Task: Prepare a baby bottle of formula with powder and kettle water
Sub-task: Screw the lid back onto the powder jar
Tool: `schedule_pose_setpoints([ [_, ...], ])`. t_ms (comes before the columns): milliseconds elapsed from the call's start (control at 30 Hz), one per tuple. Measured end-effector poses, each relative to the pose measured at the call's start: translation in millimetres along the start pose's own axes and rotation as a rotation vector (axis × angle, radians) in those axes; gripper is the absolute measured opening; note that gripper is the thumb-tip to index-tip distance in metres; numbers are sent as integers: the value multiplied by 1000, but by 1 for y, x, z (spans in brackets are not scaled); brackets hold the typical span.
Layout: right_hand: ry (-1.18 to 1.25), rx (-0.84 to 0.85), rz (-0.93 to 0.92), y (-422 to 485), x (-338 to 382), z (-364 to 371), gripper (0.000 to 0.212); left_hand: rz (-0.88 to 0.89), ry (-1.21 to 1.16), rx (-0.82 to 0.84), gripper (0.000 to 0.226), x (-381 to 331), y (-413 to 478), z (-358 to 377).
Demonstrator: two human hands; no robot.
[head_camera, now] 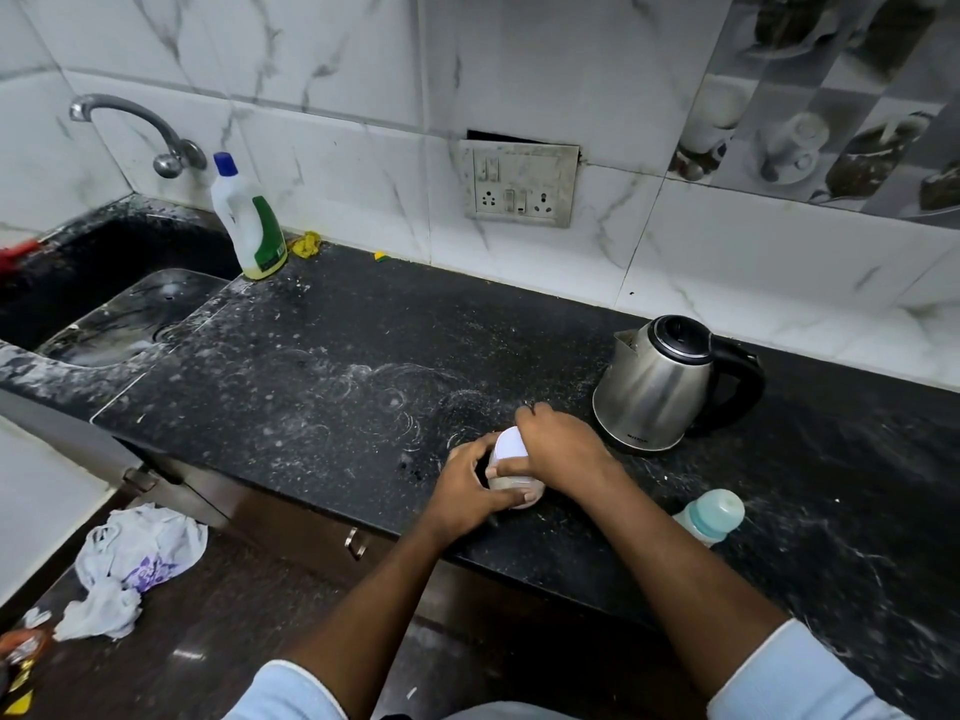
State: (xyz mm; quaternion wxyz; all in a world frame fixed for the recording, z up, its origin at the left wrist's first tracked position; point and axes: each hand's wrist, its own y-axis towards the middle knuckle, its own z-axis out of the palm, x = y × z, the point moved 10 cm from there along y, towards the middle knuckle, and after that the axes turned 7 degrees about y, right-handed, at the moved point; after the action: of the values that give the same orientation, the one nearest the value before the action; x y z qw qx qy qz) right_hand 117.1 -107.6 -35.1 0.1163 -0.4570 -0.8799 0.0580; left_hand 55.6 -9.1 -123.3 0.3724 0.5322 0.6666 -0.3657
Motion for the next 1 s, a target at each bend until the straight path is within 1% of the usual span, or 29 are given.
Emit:
schedule_pose_setpoints([
  [67, -87, -30, 53, 0, -3, -6, 88, 2, 14, -15, 89, 1, -1, -1],
  [133, -98, -53, 104, -4, -13, -14, 90, -2, 9, -18, 93, 2, -2, -2],
  [200, -80, -85, 133, -10, -24, -23, 83, 2, 14, -9, 93, 2, -1, -1],
  [233, -45, -91, 108, -12, -25, -24, 73, 6, 14, -7, 93, 2, 0, -1],
  [267, 32, -61, 58, -13, -24, -20, 62, 14, 11, -9, 93, 2, 0, -1],
  [300, 131, 31, -2, -15, -18, -12, 63, 23, 11, -12, 92, 2, 0, -1],
  [367, 291, 227, -93, -22, -3, 6, 93, 44, 16, -15, 87, -1, 0, -2],
  [400, 291, 268, -96, -25, 1, 11, 98, 50, 13, -12, 85, -2, 0, -1],
  [433, 267, 253, -84, -24, 2, 12, 96, 51, 7, -9, 84, -2, 0, -1],
  [467, 226, 204, -56, -22, 0, 12, 90, 49, 2, -4, 84, -2, 1, -1],
  [533, 82, 90, 17, -18, -6, 4, 79, 44, 3, 13, 87, -1, 2, 0],
  [567, 13, 51, 69, -16, -10, 0, 77, 43, 7, 17, 88, 0, 1, 1],
  [633, -50, -31, 119, -16, -17, -9, 79, 43, 19, 4, 90, 2, 0, -1],
  [667, -44, -71, 106, -17, -20, -12, 80, 43, 21, -3, 90, 2, 0, -1],
  [700, -4, -80, 70, -18, -20, -12, 78, 43, 18, -5, 90, 2, 0, -2],
  [733, 78, -43, 12, -19, -18, -8, 76, 44, 15, -1, 90, 2, 1, -1],
  [800, 229, 118, -91, -21, -11, 8, 89, 51, 21, 9, 88, 2, 2, 0],
  [833, 245, 164, -109, -23, -9, 14, 93, 56, 27, 10, 88, 1, 2, 0],
  [1000, 247, 33, -63, -20, -11, 12, 90, 30, 41, 18, 95, 2, -1, 1],
])
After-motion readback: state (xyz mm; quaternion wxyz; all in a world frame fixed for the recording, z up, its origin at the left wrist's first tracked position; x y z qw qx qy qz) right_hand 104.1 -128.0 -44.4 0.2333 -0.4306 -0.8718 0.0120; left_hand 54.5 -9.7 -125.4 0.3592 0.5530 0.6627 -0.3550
